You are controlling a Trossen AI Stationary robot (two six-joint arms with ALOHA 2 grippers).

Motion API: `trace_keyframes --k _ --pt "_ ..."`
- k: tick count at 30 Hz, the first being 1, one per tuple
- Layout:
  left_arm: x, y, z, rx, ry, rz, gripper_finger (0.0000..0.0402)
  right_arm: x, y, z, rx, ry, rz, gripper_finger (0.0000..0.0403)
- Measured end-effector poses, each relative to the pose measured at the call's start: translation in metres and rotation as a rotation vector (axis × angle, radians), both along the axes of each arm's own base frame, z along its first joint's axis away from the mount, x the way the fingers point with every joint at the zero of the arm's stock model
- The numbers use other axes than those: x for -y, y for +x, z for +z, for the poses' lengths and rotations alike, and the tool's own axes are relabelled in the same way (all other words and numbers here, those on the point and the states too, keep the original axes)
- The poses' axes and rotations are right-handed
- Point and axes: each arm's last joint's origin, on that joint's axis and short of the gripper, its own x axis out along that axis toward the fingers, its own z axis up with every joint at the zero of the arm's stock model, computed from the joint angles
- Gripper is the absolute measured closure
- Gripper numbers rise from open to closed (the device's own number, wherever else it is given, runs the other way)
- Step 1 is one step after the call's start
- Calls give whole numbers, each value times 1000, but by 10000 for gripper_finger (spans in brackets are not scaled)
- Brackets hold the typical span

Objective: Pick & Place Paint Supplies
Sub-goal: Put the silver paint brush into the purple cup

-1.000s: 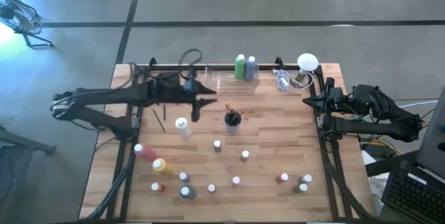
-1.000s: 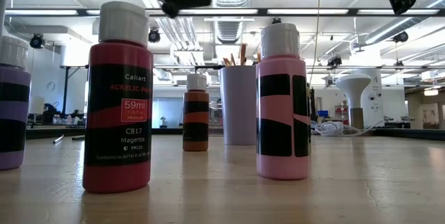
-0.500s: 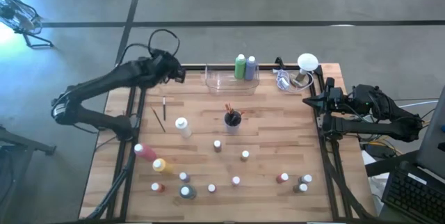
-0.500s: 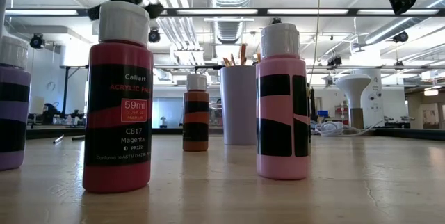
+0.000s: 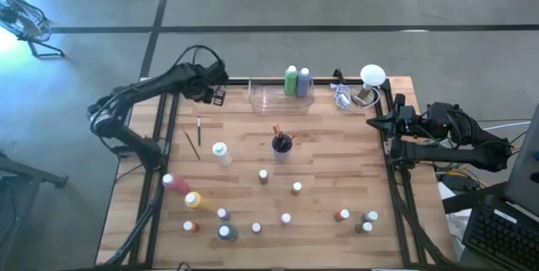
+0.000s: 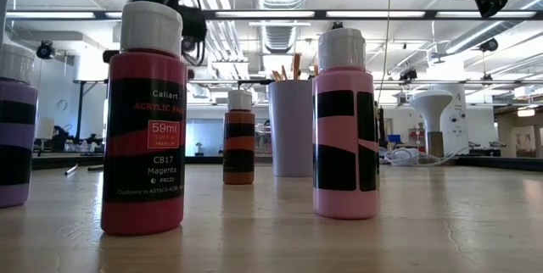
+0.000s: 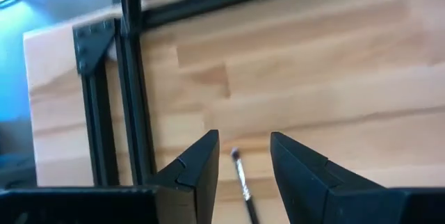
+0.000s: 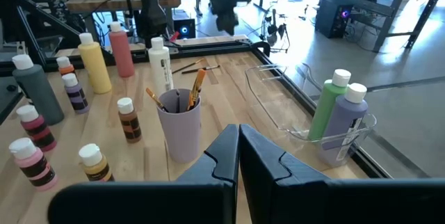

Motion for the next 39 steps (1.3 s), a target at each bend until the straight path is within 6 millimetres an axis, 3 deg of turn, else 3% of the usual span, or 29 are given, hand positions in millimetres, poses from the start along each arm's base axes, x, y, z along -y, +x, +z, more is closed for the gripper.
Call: trace_keyframes --k 16,39 --pt "-2 -5 -78 -184 -171 76 266 0 0 0 0 -1 0 394" --pt "-9 -10 -120 -93 -212 113 266 0 0 0 0 0 0 394"
